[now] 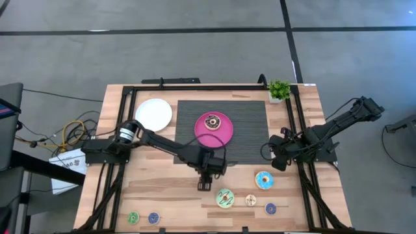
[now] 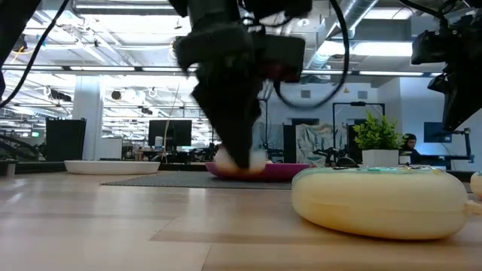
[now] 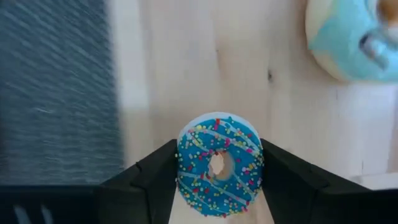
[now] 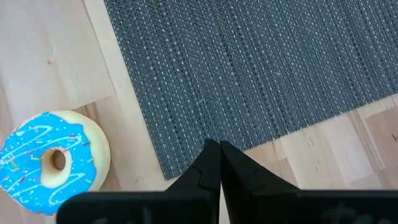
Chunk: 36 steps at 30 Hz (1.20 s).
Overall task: Pick & Place donuts
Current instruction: Put the small blue donut on the white plate
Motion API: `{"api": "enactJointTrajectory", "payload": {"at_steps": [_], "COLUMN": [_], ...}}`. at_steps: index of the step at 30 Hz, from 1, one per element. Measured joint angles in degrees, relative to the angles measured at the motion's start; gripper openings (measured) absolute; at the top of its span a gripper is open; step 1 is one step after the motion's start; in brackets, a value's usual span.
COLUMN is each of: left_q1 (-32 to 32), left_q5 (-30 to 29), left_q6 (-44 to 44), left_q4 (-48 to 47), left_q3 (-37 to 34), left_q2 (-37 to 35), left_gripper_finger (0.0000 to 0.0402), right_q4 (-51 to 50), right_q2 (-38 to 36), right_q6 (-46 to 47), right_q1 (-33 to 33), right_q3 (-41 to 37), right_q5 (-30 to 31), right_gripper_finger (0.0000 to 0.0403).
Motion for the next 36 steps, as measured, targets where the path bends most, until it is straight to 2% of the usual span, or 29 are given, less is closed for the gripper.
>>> {"api": "enactJointTrajectory", "payload": {"at_steps": [5, 12, 15, 20, 24, 28, 31, 36], "left_q1": [4.23, 12.47, 16.59, 23.8, 29.77, 37.2, 43.65, 54.32], "left_q5": [-4.85, -9.52, -12.22, -13.3, -13.26, -13.63, -11.63, -11.05], "left_q6": [3.71, 6.13, 3.61, 4.31, 5.08, 4.67, 2.03, -3.26], "left_q4": [-3.68, -9.74, -14.99, -25.48, -24.17, -13.12, -5.08, -0.68], "left_q3": [-0.02, -0.02, 0.06, -0.6, -10.49, -27.37, -37.35, -45.7], "left_q2": [-4.67, -14.68, -19.2, -24.48, -31.1, -40.0, -44.67, -46.36], "left_gripper_finger": [0.0196, 0.0196, 0.0196, 0.0196, 0.0196, 0.0196, 0.0196, 0.0196], "right_q4": [0.04, 2.78, 4.51, 6.95, 10.24, 13.45, 15.77, 18.01], "right_q2": [0.0, 0.0, -0.01, -0.02, -0.02, -0.01, -0.01, 0.0], "right_q6": [0.38, 0.49, 0.5, 0.55, 0.55, 0.58, 0.75, 4.74], "right_q1": [0.0, 0.0, 0.0, -0.1, -0.1, -0.99, -2.64, -6.57], "right_q3": [0.0, 0.0, 0.01, 0.02, 0.02, 0.02, 0.02, 0.02], "right_q5": [0.0, 0.02, 0.47, 1.46, 1.49, 1.49, 1.51, 1.51], "right_gripper_finger": [0.0, 0.0, 0.0, 0.0, 0.0, 0.0, 0.0, 0.0]}}
